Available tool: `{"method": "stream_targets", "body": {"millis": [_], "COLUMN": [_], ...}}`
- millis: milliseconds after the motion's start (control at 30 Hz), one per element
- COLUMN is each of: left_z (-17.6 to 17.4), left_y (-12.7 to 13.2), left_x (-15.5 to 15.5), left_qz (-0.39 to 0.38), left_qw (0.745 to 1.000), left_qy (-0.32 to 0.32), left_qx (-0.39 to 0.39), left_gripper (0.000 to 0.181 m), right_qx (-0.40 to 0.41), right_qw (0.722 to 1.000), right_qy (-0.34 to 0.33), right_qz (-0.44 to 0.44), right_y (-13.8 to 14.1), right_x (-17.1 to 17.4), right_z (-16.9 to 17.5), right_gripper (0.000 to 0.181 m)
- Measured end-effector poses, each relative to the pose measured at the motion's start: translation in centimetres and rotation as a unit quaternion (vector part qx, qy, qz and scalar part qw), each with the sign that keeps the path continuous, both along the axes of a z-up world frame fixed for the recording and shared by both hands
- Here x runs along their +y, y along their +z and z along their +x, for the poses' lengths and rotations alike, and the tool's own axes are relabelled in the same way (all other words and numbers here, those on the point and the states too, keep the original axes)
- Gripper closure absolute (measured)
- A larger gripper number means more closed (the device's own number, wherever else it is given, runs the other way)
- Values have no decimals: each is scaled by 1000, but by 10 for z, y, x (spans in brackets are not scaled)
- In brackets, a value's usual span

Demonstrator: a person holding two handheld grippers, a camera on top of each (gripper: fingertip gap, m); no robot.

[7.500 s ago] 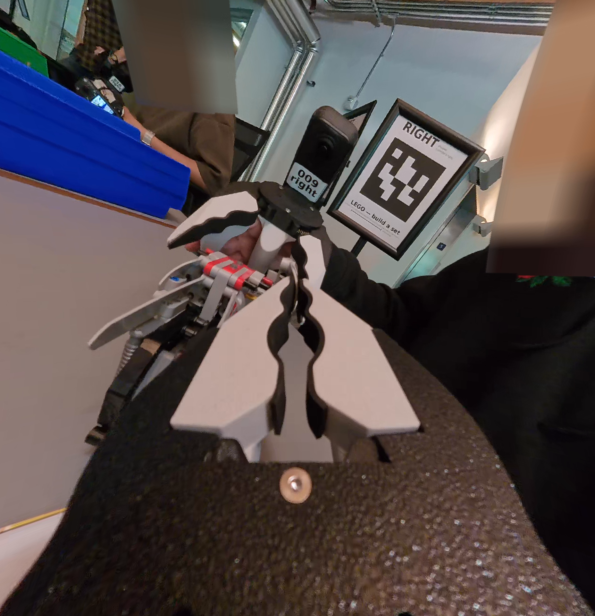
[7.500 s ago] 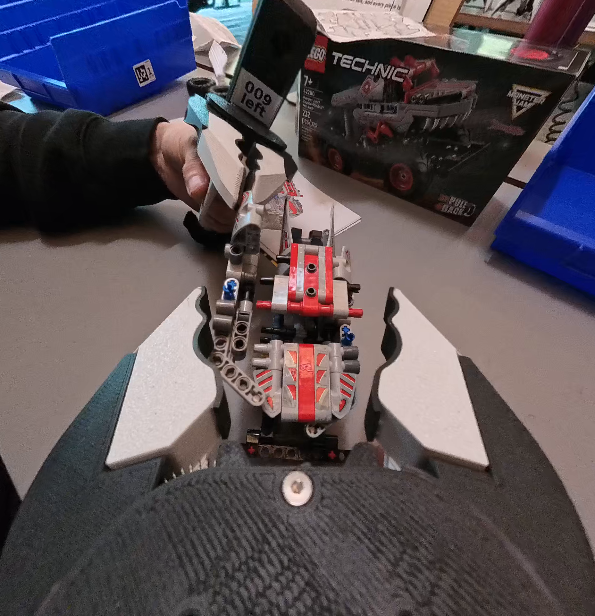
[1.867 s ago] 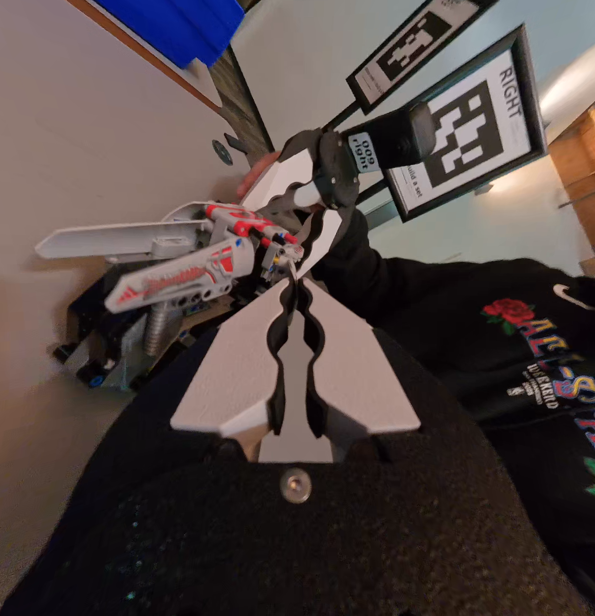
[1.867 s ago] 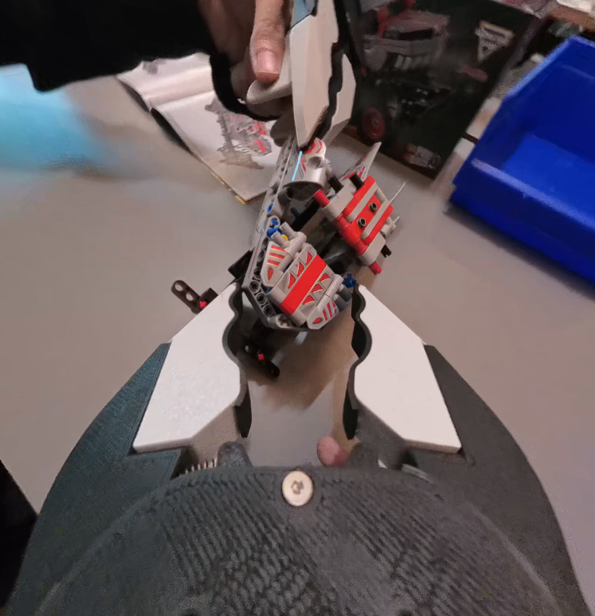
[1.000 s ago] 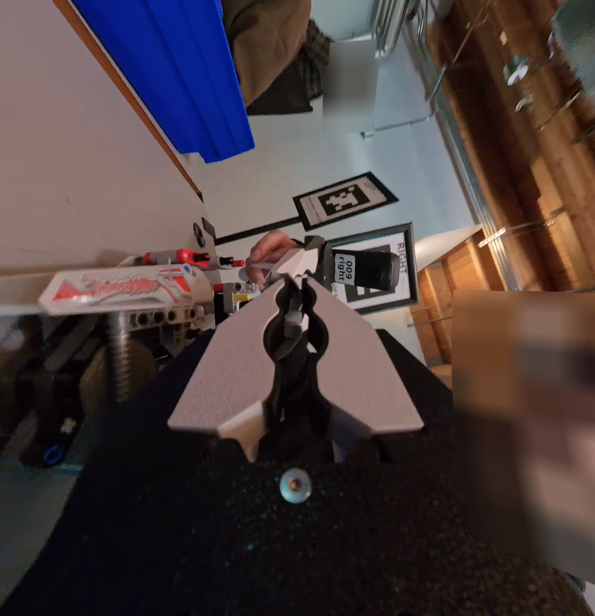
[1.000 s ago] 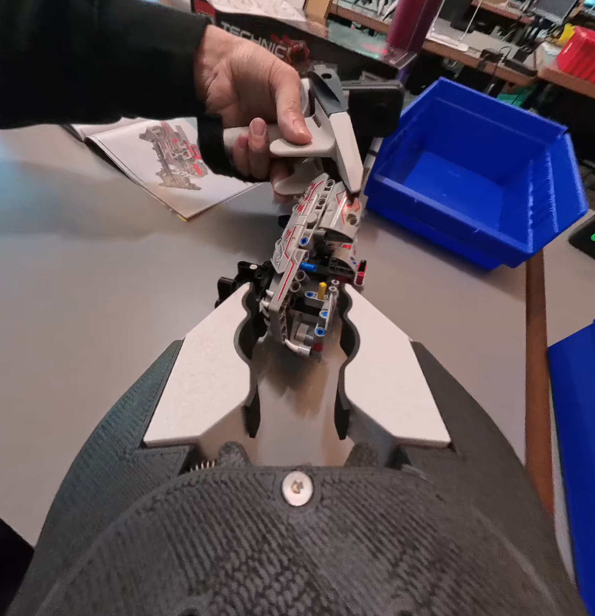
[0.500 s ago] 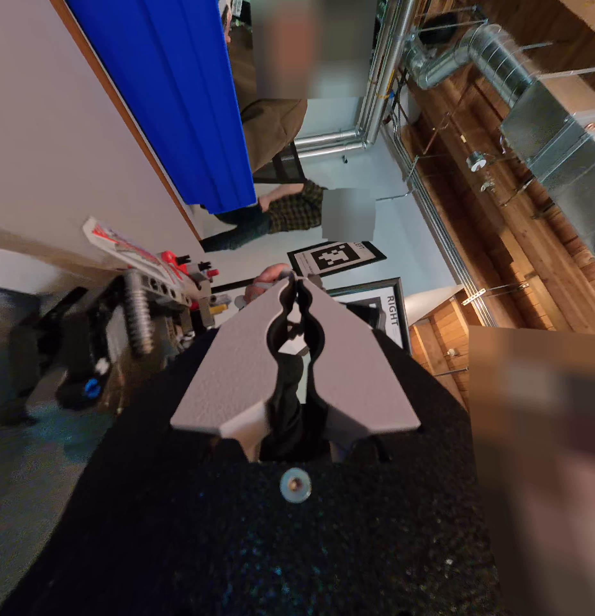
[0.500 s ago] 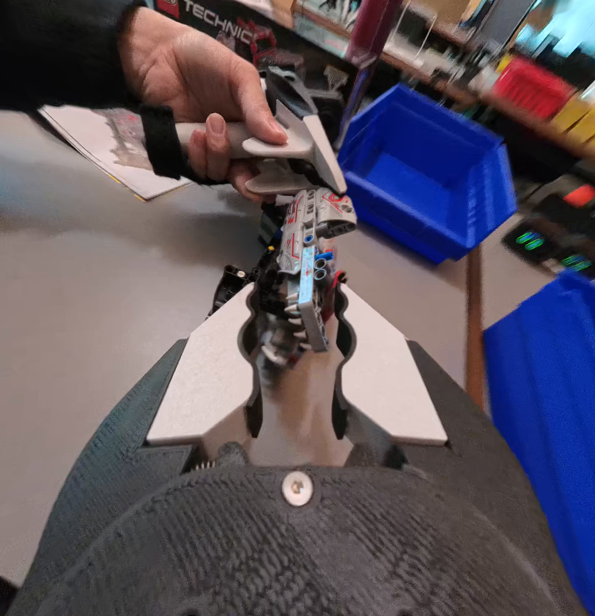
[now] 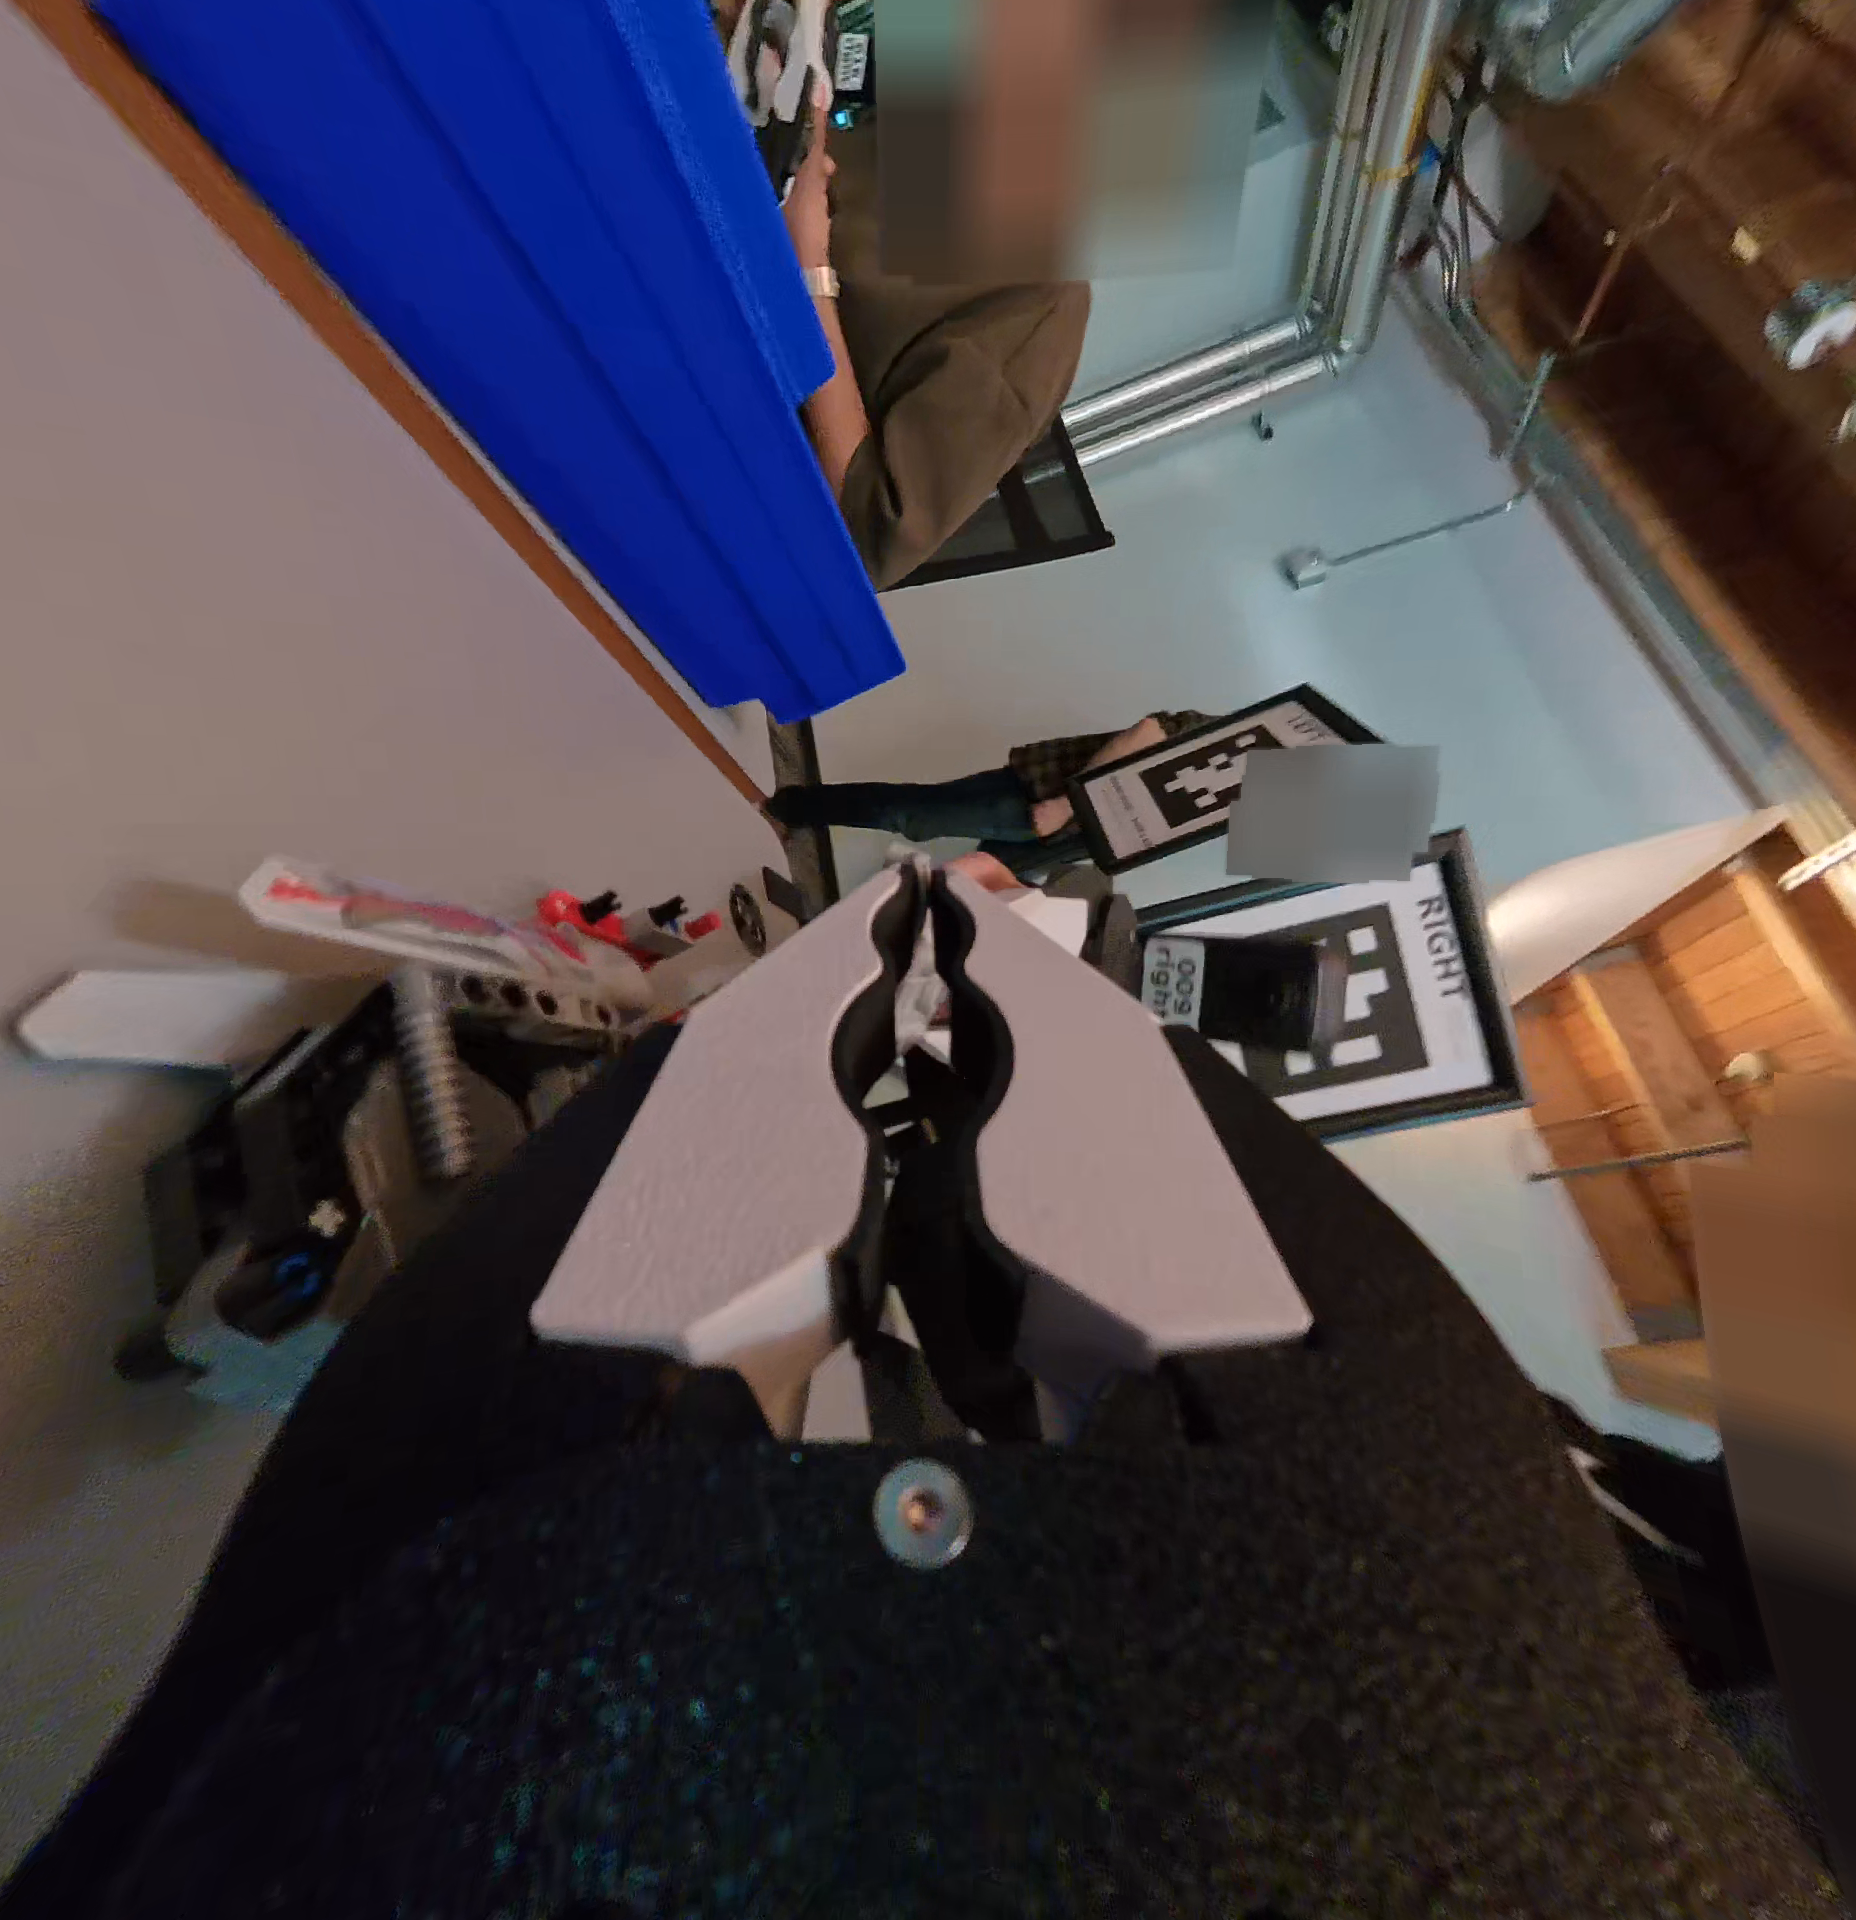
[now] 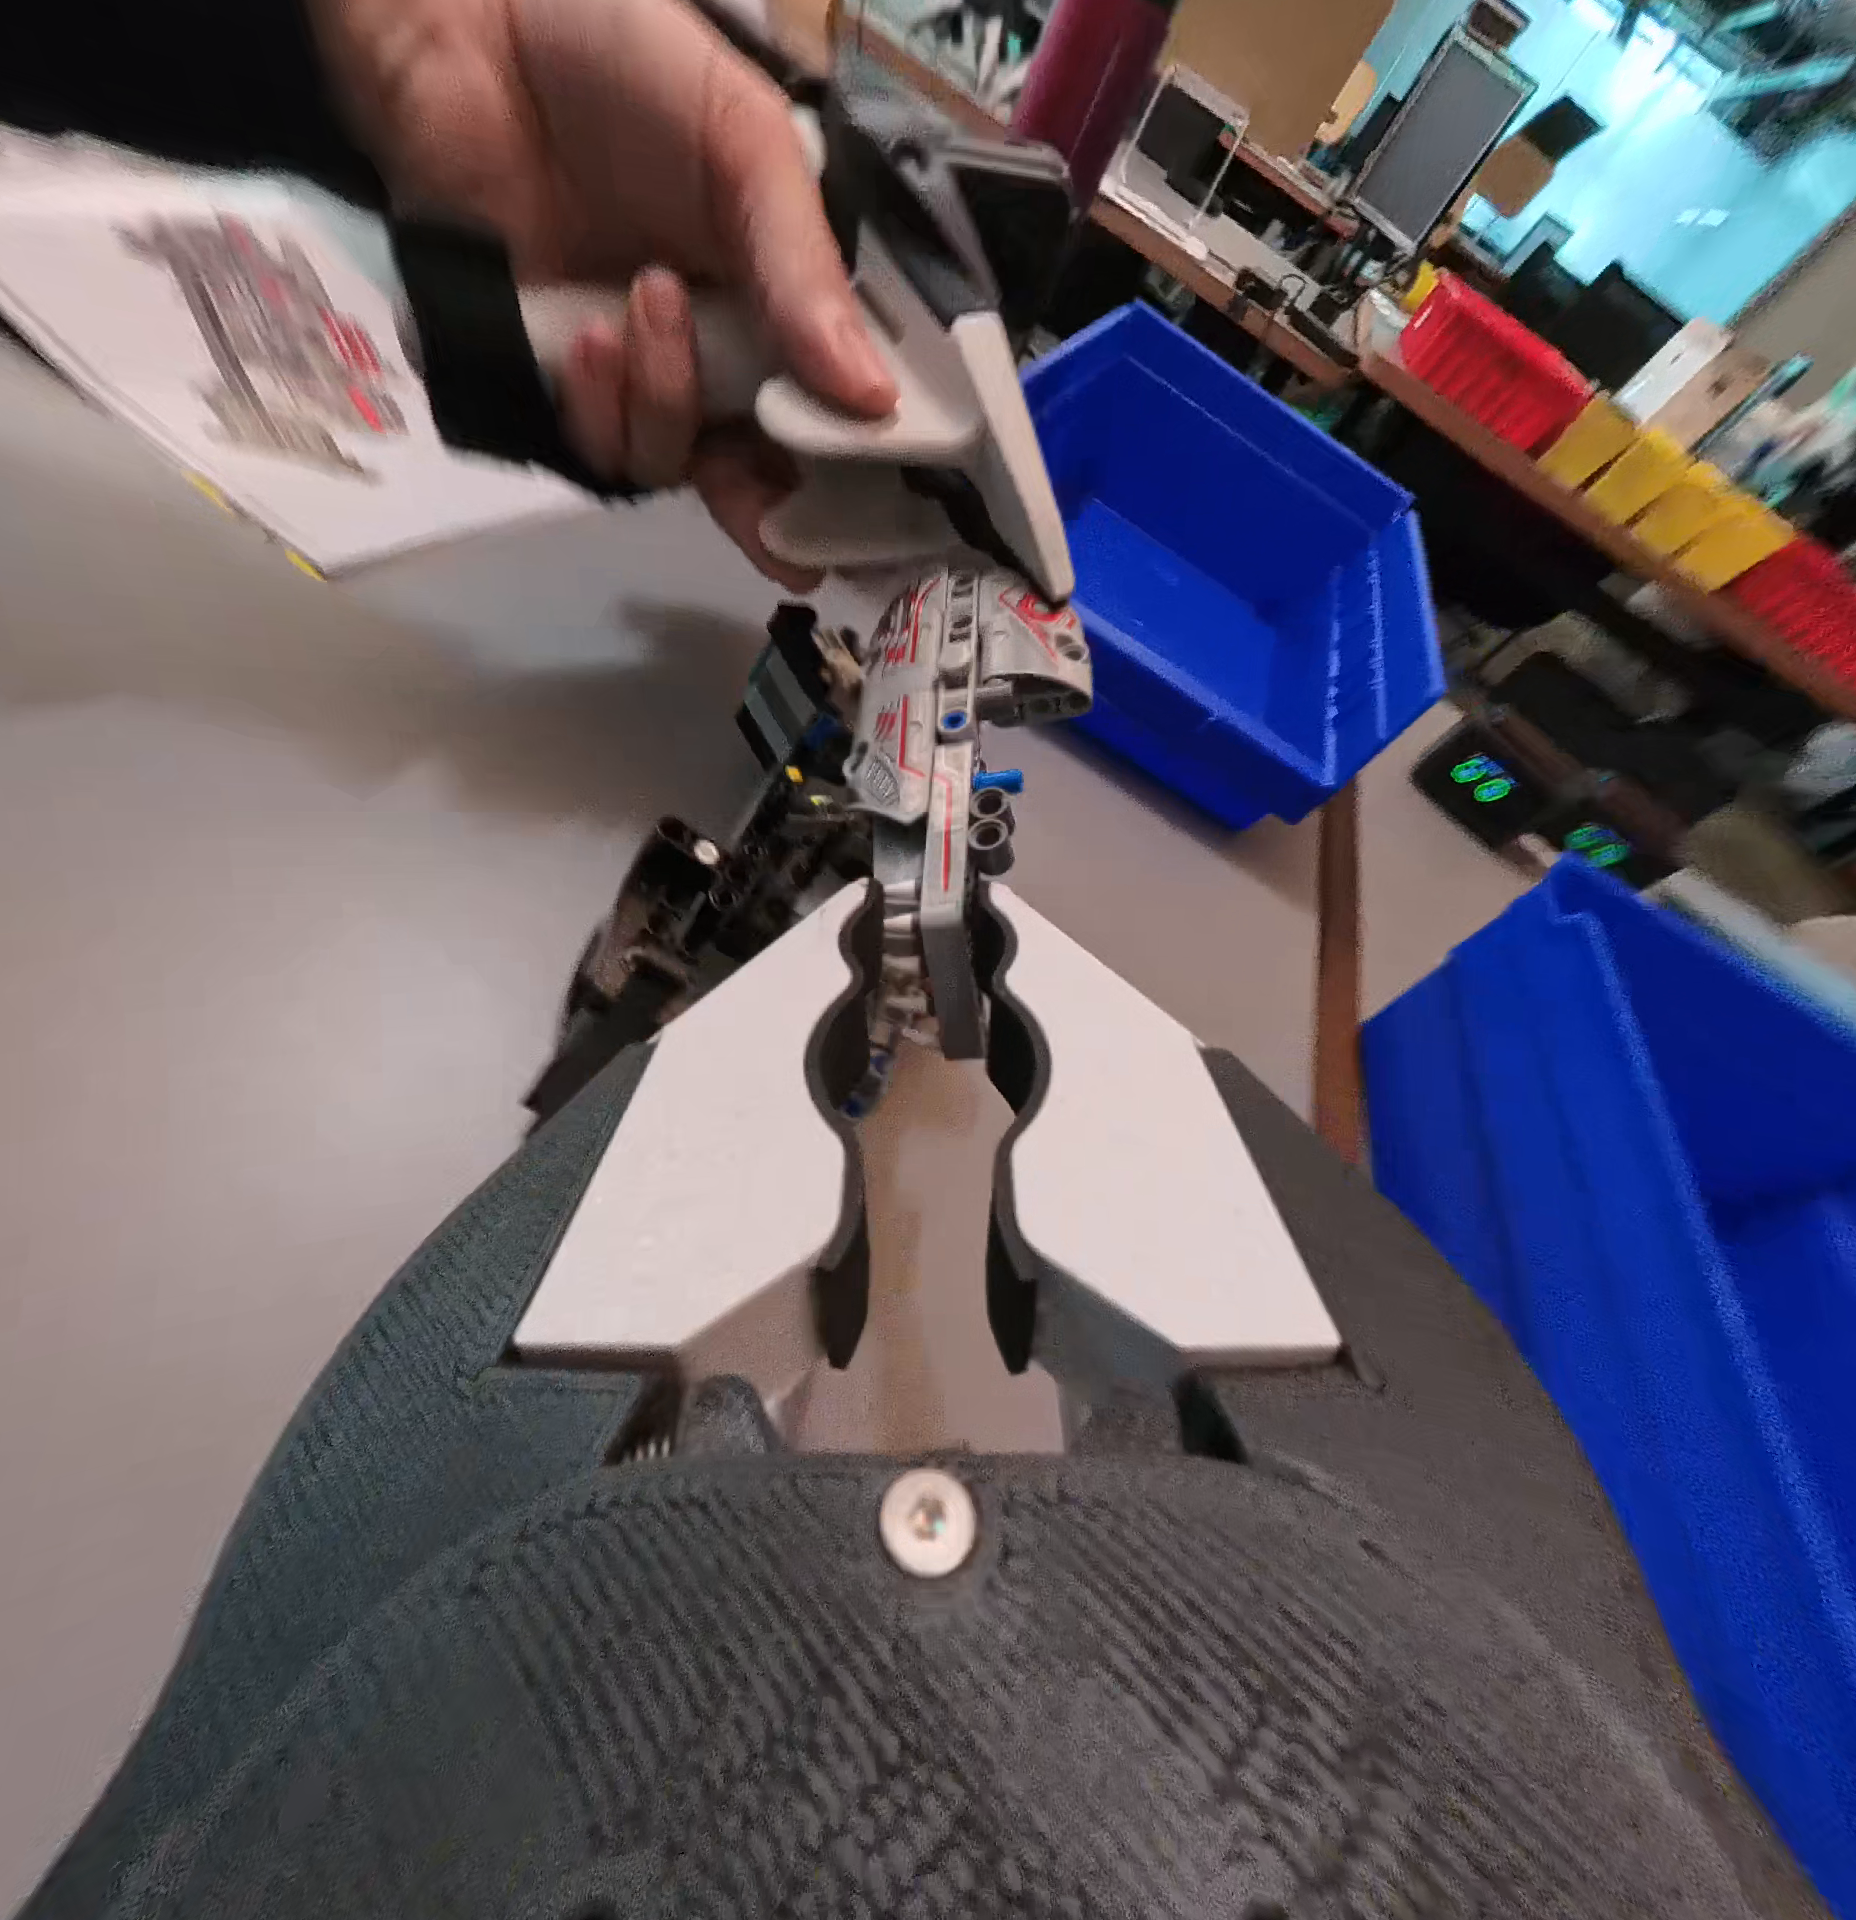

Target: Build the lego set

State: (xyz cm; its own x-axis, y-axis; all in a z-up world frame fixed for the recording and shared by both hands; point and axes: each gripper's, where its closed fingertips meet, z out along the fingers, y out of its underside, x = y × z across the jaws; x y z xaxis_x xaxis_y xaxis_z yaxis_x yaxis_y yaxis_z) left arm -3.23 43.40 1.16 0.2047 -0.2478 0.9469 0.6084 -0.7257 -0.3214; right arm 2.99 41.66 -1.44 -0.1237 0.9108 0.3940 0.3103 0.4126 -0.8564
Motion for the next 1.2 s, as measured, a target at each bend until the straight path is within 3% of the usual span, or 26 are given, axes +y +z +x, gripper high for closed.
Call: {"method": "stream_targets", "body": {"millis": [167, 233, 300, 367, 467, 533, 733, 800, 900, 1033, 1200], "left_z": [1, 1, 3, 12, 28, 37, 52, 57, 68, 66, 63], "left_y": [7, 1, 1, 4, -10, -21, -46, -48, -47, -33, -40], "left_x": [5, 5, 1, -8, -23, -27, -14, -8, -8, -1, 9], "left_qz": [77, 112, 172, 256, 338, 355, 338, 330, 319, 303, 290], "left_qw": [992, 977, 945, 886, 747, 673, 559, 551, 580, 623, 630], "left_qy": [4, -3, -14, -34, -99, -134, -176, -177, -197, -225, -321], "left_qx": [96, 183, 279, 386, 564, 635, 737, 746, 723, 685, 645], "left_gripper": [178, 173, 171, 164, 151, 143, 146, 148, 153, 156, 160], "right_qx": [17, 17, 15, 21, 61, 67, 75, 76, 86, 71, 67], "right_qw": [984, 977, 970, 960, 940, 935, 926, 917, 909, 934, 932], "right_qy": [-9, -19, -38, -52, -64, -78, -93, -104, -107, -86, -77], "right_qz": [-178, -212, -241, -273, -330, -340, -358, -376, -394, -339, -347], "right_y": [5, 0, -6, -10, -3, -6, -13, -14, -14, -18, -16], "right_x": [5, 7, 10, 12, 17, 21, 18, 20, 24, 21, 29], "right_z": [6, 8, 11, 13, 15, 16, 9, 7, 4, 2, 0], "right_gripper": [168, 168, 169, 170, 173, 173, 173, 173, 173, 173, 173]}}
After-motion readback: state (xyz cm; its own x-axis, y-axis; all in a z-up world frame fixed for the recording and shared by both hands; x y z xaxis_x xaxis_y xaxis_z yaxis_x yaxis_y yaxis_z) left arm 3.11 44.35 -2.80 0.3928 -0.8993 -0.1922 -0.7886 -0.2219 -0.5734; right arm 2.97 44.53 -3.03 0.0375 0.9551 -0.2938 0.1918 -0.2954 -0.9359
